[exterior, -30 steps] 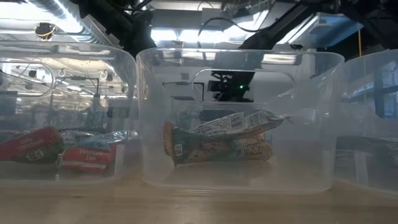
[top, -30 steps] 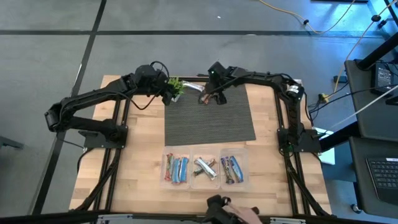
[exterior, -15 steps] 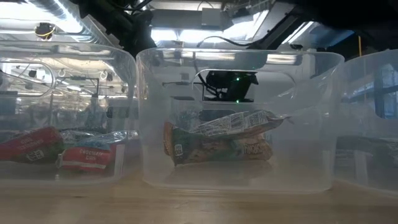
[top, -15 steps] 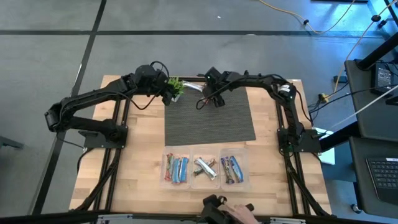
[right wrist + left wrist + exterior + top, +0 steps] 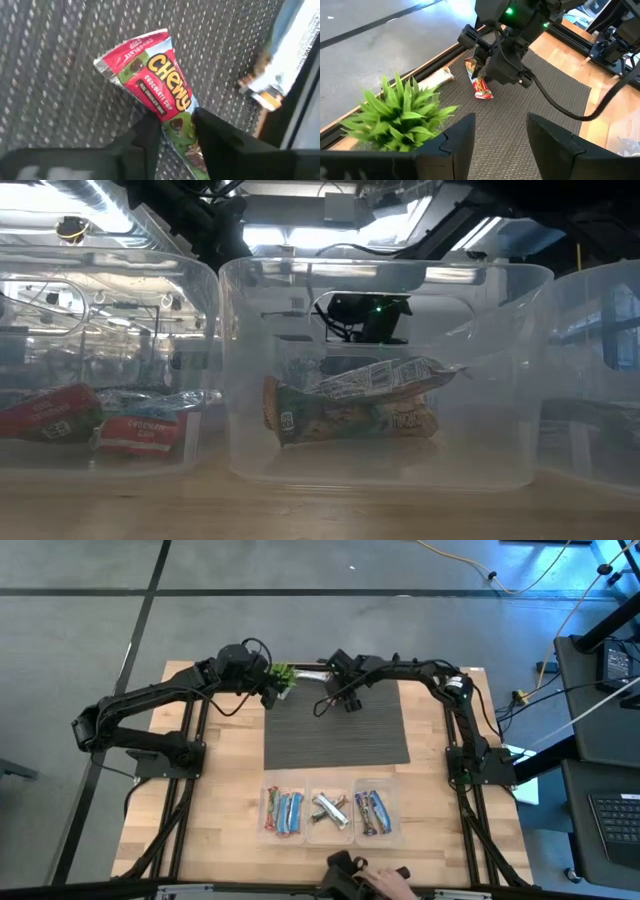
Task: Pick and place Granola Bars by type
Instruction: Put the red granola bar into the left transparent bin, then put the yellow granola bar into the middle transparent bin
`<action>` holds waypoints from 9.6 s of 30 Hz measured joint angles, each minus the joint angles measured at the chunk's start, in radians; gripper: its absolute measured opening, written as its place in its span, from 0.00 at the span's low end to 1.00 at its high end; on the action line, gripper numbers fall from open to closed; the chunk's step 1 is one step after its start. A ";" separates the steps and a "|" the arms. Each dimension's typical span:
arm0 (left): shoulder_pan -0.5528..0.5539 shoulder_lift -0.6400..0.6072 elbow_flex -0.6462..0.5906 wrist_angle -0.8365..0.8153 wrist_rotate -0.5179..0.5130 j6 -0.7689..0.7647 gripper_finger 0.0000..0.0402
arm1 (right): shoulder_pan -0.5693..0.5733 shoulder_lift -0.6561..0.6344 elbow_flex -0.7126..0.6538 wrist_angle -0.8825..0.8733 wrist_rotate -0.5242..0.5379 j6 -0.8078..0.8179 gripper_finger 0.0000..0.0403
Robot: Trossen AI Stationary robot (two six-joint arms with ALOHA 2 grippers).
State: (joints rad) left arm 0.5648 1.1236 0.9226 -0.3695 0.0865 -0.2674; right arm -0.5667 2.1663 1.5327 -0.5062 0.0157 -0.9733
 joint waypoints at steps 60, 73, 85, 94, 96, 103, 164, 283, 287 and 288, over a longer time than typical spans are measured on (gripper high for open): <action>-0.829 -0.110 -0.327 0.843 -0.965 0.562 0.47 | 0.434 -0.303 0.488 0.005 -0.204 0.890 0.19; -0.792 -0.111 -0.327 1.052 -0.987 0.569 0.65 | 0.435 -0.303 0.488 0.022 -0.156 0.919 0.19; -0.769 -0.111 -0.327 1.053 -0.986 0.562 0.64 | 0.435 -0.235 0.488 0.124 -0.229 0.944 0.19; -0.759 -0.111 -0.327 1.053 -0.983 0.578 0.60 | 0.436 -0.230 0.488 0.145 -0.271 0.944 0.19; -0.759 -0.110 -0.327 1.053 -0.982 0.578 0.56 | 0.436 -0.230 0.488 0.143 -0.271 0.944 0.19; -0.760 -0.110 -0.327 1.053 -0.978 0.577 0.41 | 0.435 -0.230 0.488 0.142 -0.271 0.940 0.19; -0.702 0.397 0.233 -0.316 -0.042 -0.901 0.25 | -0.173 -0.071 0.489 -0.229 -0.194 0.385 0.58; 0.195 0.930 0.662 -0.195 0.212 0.752 0.43 | -0.127 -0.387 0.489 -0.532 0.046 0.892 0.58; 0.176 0.861 0.662 -0.282 0.268 0.754 0.42 | -0.127 -0.387 0.489 -0.532 0.046 0.889 0.58; 0.169 0.850 0.662 -0.302 0.276 0.762 0.43 | -0.127 -0.387 0.489 -0.532 0.046 0.889 0.58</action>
State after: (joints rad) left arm 0.7339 1.9734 1.5848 -0.6716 0.3625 0.4941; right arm -0.6941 1.7790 2.0212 -1.0378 0.0612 -0.0845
